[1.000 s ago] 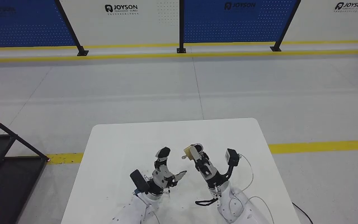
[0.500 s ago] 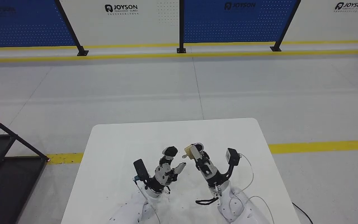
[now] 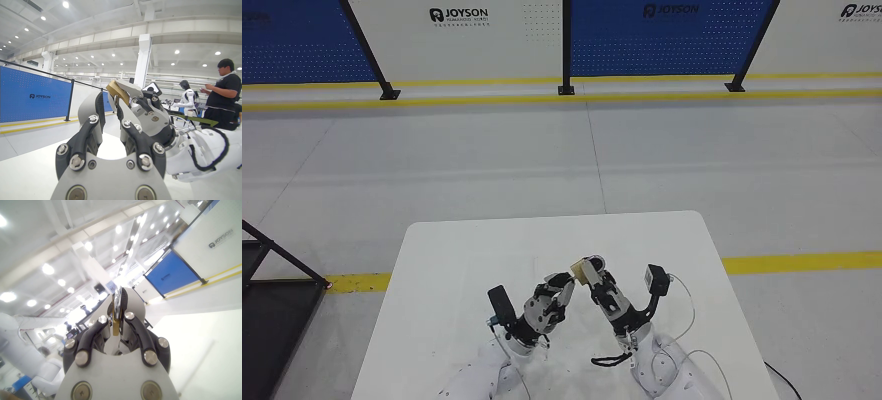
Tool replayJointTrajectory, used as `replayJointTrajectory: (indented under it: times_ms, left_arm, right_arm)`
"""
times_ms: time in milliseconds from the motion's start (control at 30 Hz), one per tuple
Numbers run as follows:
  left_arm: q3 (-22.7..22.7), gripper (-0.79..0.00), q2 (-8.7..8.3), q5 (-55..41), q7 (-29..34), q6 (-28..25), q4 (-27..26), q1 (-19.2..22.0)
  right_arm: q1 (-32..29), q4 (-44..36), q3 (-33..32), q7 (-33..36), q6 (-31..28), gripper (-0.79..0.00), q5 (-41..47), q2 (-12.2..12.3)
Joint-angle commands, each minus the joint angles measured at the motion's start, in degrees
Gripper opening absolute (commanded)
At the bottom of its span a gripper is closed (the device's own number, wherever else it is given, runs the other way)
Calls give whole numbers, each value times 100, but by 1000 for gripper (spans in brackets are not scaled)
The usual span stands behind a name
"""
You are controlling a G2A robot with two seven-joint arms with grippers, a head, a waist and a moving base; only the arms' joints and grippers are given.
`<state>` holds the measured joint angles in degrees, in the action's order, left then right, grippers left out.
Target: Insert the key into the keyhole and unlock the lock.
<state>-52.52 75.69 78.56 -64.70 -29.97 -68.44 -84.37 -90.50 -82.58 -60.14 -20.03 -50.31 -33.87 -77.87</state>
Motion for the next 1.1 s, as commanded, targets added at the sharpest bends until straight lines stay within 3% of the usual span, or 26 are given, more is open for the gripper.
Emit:
replayJointTrajectory:
  times_ms: [0, 67, 100, 133, 500, 1067]
  left_arm:
    - [11, -594, 2, -5, -2, 8, 7, 8]
    - [17, -646, 0, 36, -16, 48, 9, 15]
    - [22, -751, 0, 38, -23, 52, 12, 16]
    - [23, -785, -1, 55, -24, 72, 15, 21]
    - [72, -785, 4, 233, -143, 423, 57, 29]
    - [83, -785, 18, 812, -651, 1558, 237, 109]
  right_arm:
    - [-3, -2, -1, 3, -1, -785, -4, -2]
    - [-4, -1, -3, 10, -4, -785, -6, -3]
    - [-6, -1, -3, 18, -8, -785, -8, -3]
    - [-9, 2, -5, 22, -6, -785, -4, -3]
    - [-30, -17, -3, 66, 36, -785, -56, -9]
    - [-107, -99, -19, 284, 159, -785, -69, 6]
